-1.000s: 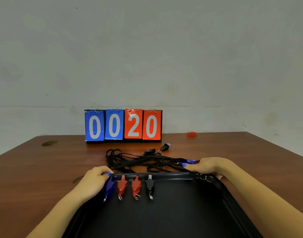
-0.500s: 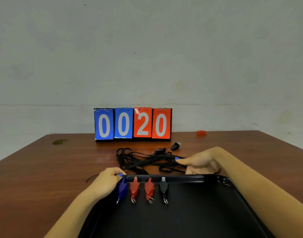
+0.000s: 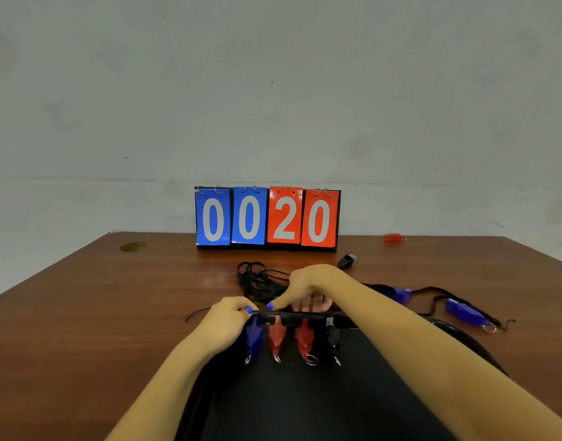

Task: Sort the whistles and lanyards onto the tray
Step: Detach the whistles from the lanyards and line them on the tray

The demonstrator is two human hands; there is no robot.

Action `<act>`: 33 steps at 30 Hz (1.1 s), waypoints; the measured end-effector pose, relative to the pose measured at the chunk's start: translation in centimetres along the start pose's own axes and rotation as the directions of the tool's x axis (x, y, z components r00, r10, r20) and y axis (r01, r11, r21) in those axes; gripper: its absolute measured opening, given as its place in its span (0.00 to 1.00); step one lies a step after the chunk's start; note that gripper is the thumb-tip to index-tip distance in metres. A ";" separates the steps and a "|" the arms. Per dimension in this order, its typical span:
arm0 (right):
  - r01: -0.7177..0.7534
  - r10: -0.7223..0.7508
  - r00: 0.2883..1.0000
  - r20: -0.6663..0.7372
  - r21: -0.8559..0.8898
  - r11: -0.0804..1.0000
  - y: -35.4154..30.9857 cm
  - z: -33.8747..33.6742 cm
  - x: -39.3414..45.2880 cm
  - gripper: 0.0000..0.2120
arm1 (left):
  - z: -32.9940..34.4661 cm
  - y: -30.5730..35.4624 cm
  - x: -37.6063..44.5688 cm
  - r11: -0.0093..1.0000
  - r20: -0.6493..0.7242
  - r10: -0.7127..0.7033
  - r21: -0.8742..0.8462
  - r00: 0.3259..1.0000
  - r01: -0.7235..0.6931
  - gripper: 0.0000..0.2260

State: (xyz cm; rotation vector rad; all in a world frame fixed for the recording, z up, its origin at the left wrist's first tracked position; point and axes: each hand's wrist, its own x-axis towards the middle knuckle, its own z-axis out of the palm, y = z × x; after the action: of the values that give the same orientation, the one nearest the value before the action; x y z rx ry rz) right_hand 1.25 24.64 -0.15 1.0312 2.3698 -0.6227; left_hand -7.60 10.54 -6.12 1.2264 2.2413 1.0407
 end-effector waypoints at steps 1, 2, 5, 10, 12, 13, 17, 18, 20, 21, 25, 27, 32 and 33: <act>0.015 -0.015 1.000 -0.015 0.004 1.000 -0.3 0.2 0.7 0.18 | 0.0 0.0 0.0 1.000 0.002 -0.002 -0.002 1.000 0.002 0.15; 0.028 -0.028 0.999 -0.020 0.013 1.000 -0.5 0.3 1.2 0.16 | 0.0 0.1 0.0 1.000 0.001 -0.002 -0.009 1.000 0.002 0.15; 0.041 -0.040 0.999 -0.006 0.093 0.995 -0.9 -0.1 2.0 0.10 | 0.1 0.2 0.0 1.000 -0.005 -0.007 -0.023 1.000 0.006 0.14; 0.053 -0.029 0.996 -0.081 0.307 0.950 -0.7 -0.3 2.8 0.09 | 0.0 0.1 0.2 1.000 -0.038 -0.015 -0.012 0.999 0.014 0.13; 0.073 -0.007 0.990 -0.140 0.473 0.878 -0.3 -0.2 2.9 0.07 | 0.1 0.0 0.3 1.000 -0.057 -0.009 -0.015 0.998 0.008 0.13; 0.101 -0.007 0.985 -0.170 0.553 0.827 -0.1 -0.1 3.0 0.07 | 0.1 0.0 0.3 1.000 -0.064 -0.007 -0.017 0.998 0.006 0.13; 0.272 -0.037 0.949 -0.314 0.748 0.606 -0.1 0.5 3.3 0.16 | 0.2 -0.2 0.6 1.000 -0.082 0.004 -0.008 0.997 -0.004 0.12; 0.318 -0.049 0.935 -0.351 0.772 0.550 -0.1 0.6 3.4 0.17 | 0.2 -0.3 0.6 1.000 -0.086 0.008 -0.001 0.996 -0.008 0.12; 0.415 -0.077 0.901 -0.428 0.794 0.445 -0.3 0.4 3.7 0.16 | 0.2 -0.4 0.6 1.000 -0.082 0.021 0.023 0.996 -0.019 0.12; 0.463 -0.094 0.879 -0.467 0.793 0.395 -0.4 0.1 3.9 0.13 | 0.3 -0.5 0.6 0.999 -0.076 0.026 0.038 0.997 -0.023 0.12; 0.577 -0.163 0.817 -0.554 0.771 0.270 -0.5 -0.6 4.0 0.11 | 0.6 -0.4 0.6 0.997 -0.067 0.035 0.074 0.997 -0.030 0.12; 0.636 -0.186 0.770 -0.610 0.714 0.293 -0.4 -0.6 4.1 0.15 | 0.7 -0.3 0.6 0.996 -0.074 0.052 0.075 0.996 -0.046 0.12; 0.710 -0.168 0.700 -0.694 0.653 0.263 -0.9 -2.3 3.2 0.16 | 0.9 -0.5 0.7 0.986 -0.060 0.075 0.157 0.995 -0.064 0.15; 0.665 -0.191 0.745 -0.639 0.690 0.285 -0.7 -2.7 2.8 0.18 | 0.9 -0.5 0.6 0.976 -0.071 0.068 0.211 0.995 -0.052 0.14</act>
State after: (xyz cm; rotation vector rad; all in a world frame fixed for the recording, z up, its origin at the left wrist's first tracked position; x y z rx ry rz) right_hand -1.63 27.22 0.47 0.8702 2.7018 -2.3624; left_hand -7.61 11.28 -7.07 1.3684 2.4379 0.9064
